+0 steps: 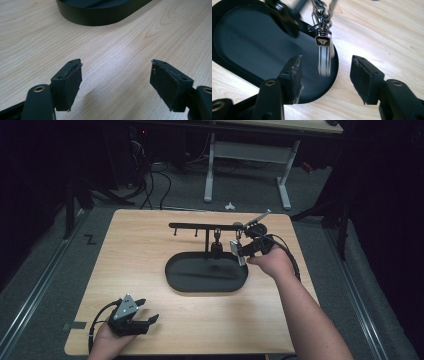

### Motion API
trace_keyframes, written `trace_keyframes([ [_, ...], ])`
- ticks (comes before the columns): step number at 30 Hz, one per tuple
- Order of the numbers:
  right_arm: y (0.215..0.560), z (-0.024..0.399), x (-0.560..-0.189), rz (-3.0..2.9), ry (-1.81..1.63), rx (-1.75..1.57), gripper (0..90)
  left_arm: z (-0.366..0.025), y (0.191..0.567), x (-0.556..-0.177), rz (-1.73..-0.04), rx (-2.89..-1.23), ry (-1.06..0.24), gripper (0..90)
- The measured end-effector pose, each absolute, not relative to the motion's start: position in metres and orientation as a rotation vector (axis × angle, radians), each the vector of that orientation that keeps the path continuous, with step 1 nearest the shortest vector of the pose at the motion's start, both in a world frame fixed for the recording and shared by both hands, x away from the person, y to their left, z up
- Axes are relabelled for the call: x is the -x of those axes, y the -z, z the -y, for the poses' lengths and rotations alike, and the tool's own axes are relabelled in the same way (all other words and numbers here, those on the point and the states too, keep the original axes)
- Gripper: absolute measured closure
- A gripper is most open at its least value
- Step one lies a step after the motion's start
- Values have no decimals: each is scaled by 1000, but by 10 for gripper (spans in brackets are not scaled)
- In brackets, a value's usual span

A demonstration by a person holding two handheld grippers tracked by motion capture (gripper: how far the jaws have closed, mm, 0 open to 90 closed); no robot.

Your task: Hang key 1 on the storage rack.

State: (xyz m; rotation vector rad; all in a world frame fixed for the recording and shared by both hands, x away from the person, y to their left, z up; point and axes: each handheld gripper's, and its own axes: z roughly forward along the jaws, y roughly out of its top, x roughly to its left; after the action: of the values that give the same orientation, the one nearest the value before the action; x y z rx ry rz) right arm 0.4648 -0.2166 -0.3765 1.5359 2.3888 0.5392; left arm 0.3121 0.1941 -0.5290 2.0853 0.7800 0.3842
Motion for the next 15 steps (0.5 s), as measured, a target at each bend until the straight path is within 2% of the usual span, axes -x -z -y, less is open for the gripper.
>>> trace_keyframes([
  [15, 417, 233, -438, -2352, -607, -1514, 348, -190, 529, -313, -777, -2090, -392, 253],
])
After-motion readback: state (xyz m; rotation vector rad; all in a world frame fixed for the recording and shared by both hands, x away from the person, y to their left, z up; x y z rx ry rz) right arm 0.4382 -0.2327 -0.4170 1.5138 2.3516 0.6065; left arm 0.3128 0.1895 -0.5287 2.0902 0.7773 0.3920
